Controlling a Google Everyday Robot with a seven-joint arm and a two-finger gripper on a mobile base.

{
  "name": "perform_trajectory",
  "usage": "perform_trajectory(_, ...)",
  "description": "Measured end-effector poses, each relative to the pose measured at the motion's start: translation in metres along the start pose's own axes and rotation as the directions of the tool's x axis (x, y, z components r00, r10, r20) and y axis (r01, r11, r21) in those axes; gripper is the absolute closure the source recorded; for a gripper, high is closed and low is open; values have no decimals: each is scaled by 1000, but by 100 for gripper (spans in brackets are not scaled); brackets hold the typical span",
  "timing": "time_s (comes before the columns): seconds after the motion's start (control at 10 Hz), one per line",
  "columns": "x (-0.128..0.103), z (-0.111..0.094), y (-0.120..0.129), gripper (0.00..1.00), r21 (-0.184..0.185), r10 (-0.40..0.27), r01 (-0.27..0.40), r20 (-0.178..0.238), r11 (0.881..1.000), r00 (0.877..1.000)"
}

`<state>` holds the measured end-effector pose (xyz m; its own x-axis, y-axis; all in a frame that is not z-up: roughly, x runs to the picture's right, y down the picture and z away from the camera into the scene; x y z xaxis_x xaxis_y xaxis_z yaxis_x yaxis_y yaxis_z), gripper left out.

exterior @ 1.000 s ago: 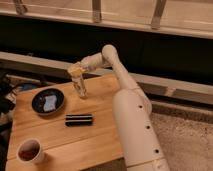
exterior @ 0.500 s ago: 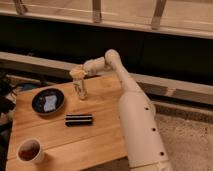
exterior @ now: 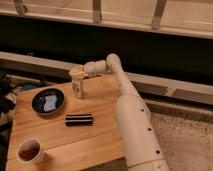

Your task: Stand the bottle upright

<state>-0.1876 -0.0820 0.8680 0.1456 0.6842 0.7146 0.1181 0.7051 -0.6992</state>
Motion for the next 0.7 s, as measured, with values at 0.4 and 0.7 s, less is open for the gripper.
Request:
perform_trajectory(0.4,0,-3,-1,44,17,7,-6,-66,1000,998)
perform_trajectory(0.7,4,-2,1,35,8,5,-5,-9,1000,1000)
